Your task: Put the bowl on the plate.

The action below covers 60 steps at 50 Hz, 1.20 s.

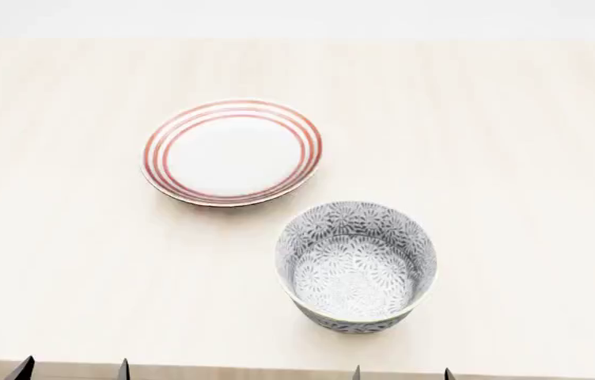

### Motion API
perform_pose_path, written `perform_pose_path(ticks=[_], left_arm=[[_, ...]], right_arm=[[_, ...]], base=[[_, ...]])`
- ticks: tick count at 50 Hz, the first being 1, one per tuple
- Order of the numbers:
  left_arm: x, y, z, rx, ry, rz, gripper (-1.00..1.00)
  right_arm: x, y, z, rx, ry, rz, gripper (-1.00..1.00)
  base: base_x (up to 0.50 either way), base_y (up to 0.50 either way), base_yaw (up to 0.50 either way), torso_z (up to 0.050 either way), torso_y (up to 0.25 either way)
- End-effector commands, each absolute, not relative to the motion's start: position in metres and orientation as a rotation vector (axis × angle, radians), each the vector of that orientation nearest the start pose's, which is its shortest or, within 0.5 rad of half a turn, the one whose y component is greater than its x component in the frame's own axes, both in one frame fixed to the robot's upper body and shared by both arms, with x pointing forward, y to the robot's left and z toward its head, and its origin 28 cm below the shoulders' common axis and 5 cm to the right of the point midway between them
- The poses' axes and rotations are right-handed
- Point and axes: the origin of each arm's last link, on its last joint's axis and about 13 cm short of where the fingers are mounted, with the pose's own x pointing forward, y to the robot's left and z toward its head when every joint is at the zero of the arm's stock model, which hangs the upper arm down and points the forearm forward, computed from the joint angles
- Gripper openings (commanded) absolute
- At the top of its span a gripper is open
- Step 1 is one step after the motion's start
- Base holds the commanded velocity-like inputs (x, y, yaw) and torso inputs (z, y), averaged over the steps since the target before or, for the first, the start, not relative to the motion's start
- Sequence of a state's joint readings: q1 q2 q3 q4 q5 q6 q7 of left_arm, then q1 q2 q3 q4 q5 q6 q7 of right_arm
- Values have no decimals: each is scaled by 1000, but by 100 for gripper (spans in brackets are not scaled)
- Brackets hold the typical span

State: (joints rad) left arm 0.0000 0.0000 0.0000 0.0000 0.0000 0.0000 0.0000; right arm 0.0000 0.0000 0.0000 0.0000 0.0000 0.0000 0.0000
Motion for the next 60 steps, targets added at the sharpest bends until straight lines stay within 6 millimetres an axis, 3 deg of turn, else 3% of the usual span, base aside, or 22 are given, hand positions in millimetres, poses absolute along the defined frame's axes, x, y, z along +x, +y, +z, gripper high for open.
perform_pose_path(ticks=[1, 19, 20, 21, 41, 45, 50, 53, 55, 60], left_arm=[[211, 206, 12, -1, 1, 1, 100], [211, 205, 10, 4, 25, -2, 100], [217, 209, 20, 63, -63, -18, 100], [210, 204, 10, 5, 29, -10, 100], [211, 204, 13, 4, 22, 2, 100], [216, 210, 42, -9, -93, 46, 100], [219, 227, 107, 28, -390, 156, 100], [216, 236, 131, 42, -511, 227, 100], [213, 239, 140, 44, -557, 255, 100], [207, 243, 157, 64, -651, 293, 100]], right_arm=[[210, -96, 13, 8, 1, 3, 100], [210, -97, 12, 3, 9, 3, 100], [213, -98, 21, -4, -74, -4, 100], [210, -97, 12, 3, 10, 2, 100], [212, -98, 14, -2, -6, -10, 100], [220, -105, 35, 31, -104, -84, 100], [230, -121, 92, 106, -382, -215, 100], [227, -128, 115, 126, -502, -242, 100], [224, -130, 128, 142, -561, -244, 100], [221, -132, 138, 123, -623, -249, 100]], base=[[0, 0, 0, 0, 0], [0, 0, 0, 0, 0], [0, 0, 0, 0, 0], [0, 0, 0, 0, 0], [0, 0, 0, 0, 0], [0, 0, 0, 0, 0], [0, 0, 0, 0, 0], [0, 0, 0, 0, 0], [0, 0, 0, 0, 0], [0, 0, 0, 0, 0]])
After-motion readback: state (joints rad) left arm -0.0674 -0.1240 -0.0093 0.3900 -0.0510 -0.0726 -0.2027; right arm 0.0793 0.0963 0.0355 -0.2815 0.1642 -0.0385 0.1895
